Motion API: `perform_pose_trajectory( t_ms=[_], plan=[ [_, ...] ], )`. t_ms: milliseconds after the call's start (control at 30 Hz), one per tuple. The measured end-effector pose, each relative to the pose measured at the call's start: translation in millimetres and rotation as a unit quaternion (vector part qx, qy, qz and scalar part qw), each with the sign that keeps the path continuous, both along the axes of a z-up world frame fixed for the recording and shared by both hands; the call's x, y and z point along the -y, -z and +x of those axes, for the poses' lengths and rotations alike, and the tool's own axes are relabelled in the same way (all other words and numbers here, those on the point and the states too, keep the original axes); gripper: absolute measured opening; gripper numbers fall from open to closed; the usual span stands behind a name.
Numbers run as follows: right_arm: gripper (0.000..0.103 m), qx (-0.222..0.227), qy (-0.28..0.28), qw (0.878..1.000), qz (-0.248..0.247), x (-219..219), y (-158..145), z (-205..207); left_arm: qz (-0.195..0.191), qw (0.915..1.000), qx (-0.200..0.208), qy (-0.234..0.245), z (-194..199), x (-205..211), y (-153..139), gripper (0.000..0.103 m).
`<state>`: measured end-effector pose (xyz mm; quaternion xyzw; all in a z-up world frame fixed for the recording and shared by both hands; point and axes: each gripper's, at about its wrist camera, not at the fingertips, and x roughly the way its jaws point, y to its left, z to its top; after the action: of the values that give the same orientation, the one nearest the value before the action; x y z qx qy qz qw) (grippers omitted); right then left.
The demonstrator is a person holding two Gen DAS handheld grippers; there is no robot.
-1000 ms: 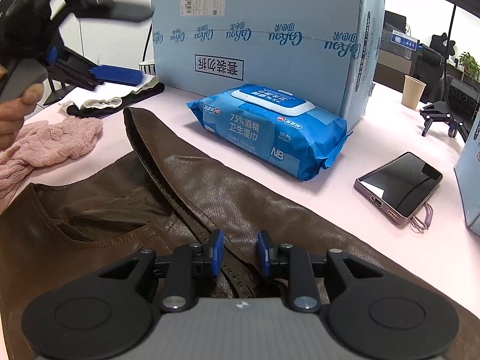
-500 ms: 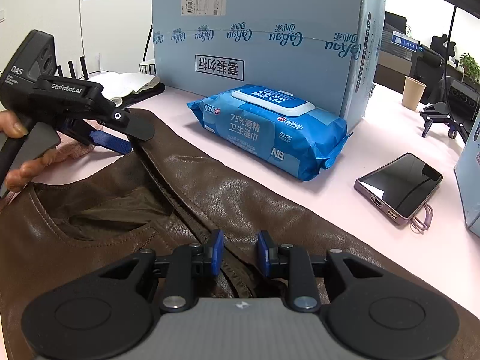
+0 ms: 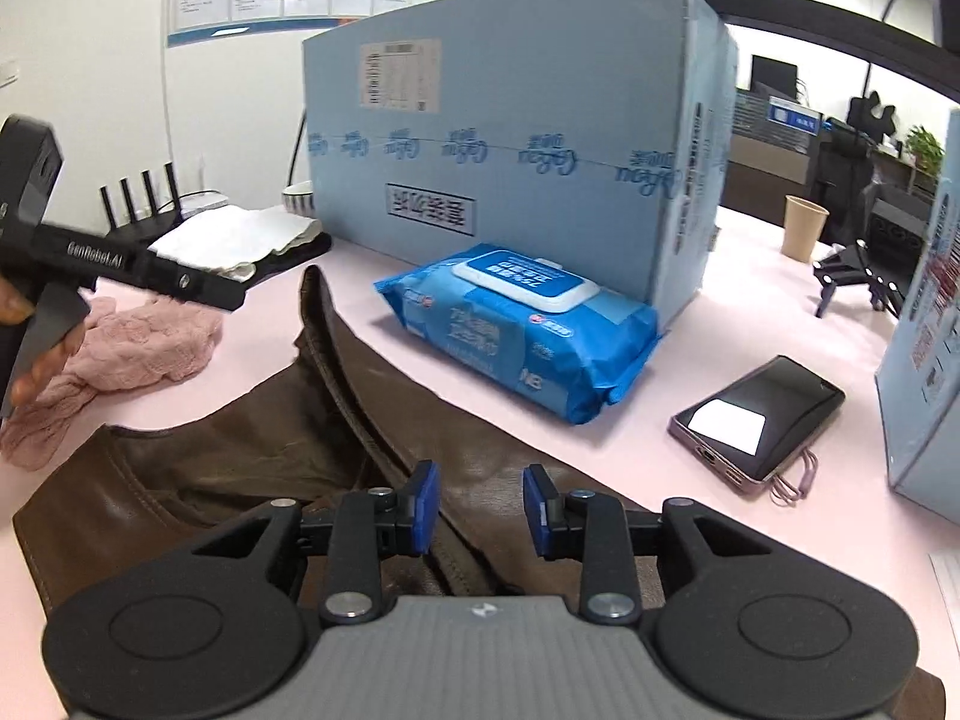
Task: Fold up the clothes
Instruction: 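Lift the jacket panel with the left gripper and fold it toward the right gripper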
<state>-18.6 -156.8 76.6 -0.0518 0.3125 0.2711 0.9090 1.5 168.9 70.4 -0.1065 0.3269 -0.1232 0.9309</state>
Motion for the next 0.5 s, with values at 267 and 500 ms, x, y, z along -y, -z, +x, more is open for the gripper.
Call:
perform_pose_trajectory(
  t_ms=[267,500],
  plan=[
    [0.041,-0.043,0.006,0.994,0.102,93,-40,-81,-0.006,0.9986,-0.003,0.052,-86,-8,6,0.098],
    [0.053,-0.066,0.088,0.989,0.102,182,-27,-206,-0.003,0.9998,-0.017,0.009,-150,-12,32,0.098]
  ],
)
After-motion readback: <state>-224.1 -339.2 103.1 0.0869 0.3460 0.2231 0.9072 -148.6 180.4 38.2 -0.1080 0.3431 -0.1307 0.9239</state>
